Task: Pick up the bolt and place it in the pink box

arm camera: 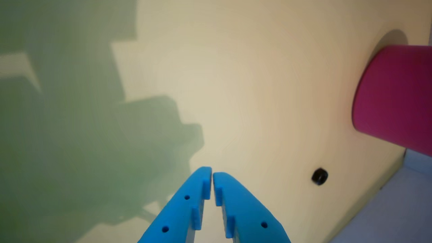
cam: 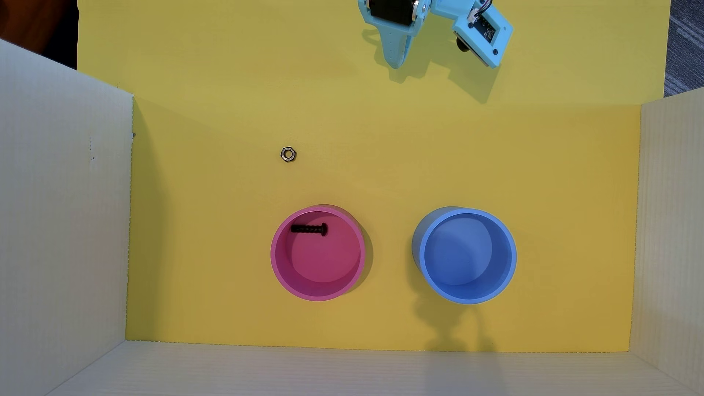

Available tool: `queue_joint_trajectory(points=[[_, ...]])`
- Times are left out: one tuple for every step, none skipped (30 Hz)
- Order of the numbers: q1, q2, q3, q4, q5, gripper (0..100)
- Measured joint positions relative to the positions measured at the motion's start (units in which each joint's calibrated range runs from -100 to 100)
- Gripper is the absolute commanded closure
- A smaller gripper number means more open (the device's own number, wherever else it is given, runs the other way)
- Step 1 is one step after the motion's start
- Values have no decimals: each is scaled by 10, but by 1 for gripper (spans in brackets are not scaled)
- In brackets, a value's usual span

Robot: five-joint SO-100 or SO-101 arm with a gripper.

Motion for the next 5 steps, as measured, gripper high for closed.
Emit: queue_joint_trajectory(points=[[0,0,0,0,0,99],[0,0,0,0,0,99],[0,0,0,0,0,99],[0,0,0,0,0,99],[0,0,0,0,0,99]])
